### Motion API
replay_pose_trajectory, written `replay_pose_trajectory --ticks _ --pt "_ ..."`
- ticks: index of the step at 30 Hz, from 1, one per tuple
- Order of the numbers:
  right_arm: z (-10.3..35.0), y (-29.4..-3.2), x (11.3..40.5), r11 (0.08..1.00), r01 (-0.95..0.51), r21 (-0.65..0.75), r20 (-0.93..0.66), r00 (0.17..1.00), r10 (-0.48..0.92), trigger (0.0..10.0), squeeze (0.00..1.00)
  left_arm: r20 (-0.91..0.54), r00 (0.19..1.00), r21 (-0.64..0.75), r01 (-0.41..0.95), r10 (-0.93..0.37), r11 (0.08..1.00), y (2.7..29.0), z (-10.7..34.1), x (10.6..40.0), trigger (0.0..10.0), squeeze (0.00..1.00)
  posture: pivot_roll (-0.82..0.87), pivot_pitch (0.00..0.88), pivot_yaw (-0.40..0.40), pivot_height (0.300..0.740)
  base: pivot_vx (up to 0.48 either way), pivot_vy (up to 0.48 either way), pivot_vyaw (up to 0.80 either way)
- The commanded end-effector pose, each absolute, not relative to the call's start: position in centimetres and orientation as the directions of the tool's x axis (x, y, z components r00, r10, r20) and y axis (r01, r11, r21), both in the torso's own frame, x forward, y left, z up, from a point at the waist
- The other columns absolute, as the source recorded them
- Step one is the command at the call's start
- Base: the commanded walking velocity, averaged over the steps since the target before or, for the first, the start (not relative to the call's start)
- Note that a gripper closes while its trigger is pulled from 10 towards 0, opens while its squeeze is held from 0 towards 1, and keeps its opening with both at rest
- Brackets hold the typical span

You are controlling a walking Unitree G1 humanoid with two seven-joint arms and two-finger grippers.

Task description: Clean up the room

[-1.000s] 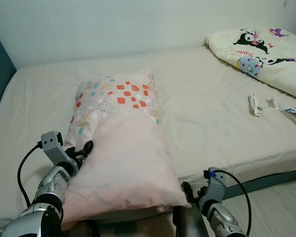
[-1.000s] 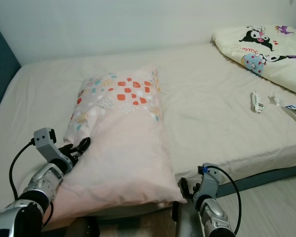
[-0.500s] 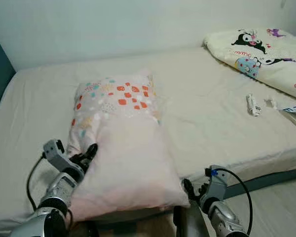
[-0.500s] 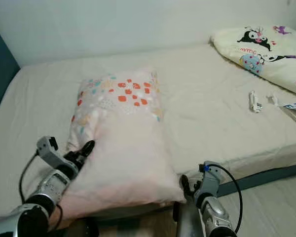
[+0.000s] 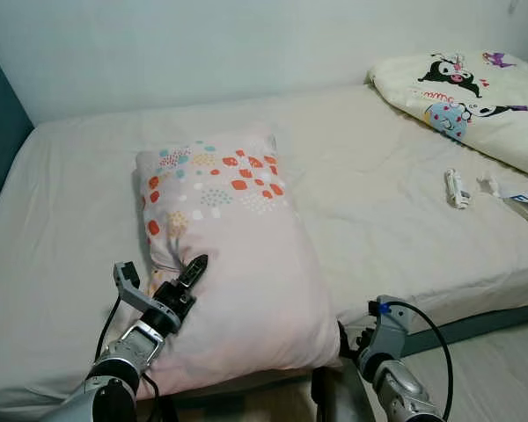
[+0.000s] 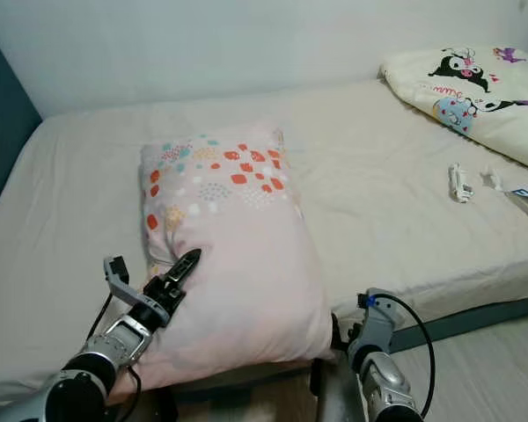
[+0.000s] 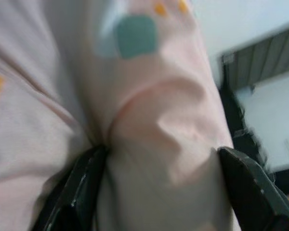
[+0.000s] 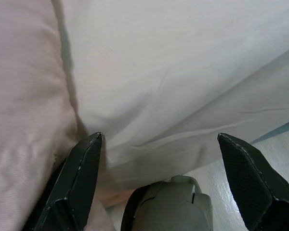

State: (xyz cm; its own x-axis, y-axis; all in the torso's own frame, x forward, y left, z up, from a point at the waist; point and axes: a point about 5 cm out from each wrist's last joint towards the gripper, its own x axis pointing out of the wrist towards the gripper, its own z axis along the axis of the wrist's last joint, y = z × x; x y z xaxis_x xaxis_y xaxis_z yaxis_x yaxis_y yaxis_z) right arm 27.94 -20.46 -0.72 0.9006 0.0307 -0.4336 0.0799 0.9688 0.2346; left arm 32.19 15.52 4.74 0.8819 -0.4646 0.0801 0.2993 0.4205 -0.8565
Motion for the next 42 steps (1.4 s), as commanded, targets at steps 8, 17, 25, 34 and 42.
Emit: replay_pose_trajectory --ticks 8,17,25,34,42 --pt "-0.8 -20.3 27.9 0.963 0.097 0.252 -0.428 0.904 0.021 10.0 0.00 0.011 0.726 -0.754 0.458 -0.688 0.471 10.2 3.9 31.2 0.0 0.00 -0.13 0.128 0.006 0.315 0.000 0.000 0.00" --pt "-0.7 -20.3 27.9 0.962 0.098 0.256 -0.426 0.904 0.021 10.0 0.00 0.021 0.685 -0.678 0.545 -0.728 0.494 9.5 5.0 31.9 0.0 0.00 -0.13 0.127 0.008 0.315 0.000 0.000 0.00" --pt "-0.6 -20.0 28.2 0.962 0.091 0.257 -0.425 0.905 0.027 10.0 0.00 0.078 0.699 -0.544 0.627 -0.711 0.557 9.4 7.7 33.6 0.0 0.00 -0.12 0.118 0.008 0.315 0.000 0.000 0.00" --pt "0.6 -19.5 29.2 0.964 0.014 0.266 -0.355 0.931 0.085 10.0 0.00 0.213 0.791 -0.442 0.602 -0.574 0.665 10.9 13.3 37.0 0.0 0.00 -0.12 0.107 0.009 0.330 0.000 0.000 0.00" --pt "0.9 -19.7 29.5 0.961 0.016 0.276 -0.339 0.937 0.082 10.0 0.00 0.280 0.792 -0.438 0.608 -0.543 0.662 11.6 14.7 37.4 1.1 0.00 -0.11 0.109 0.009 0.355 0.000 0.000 0.00"
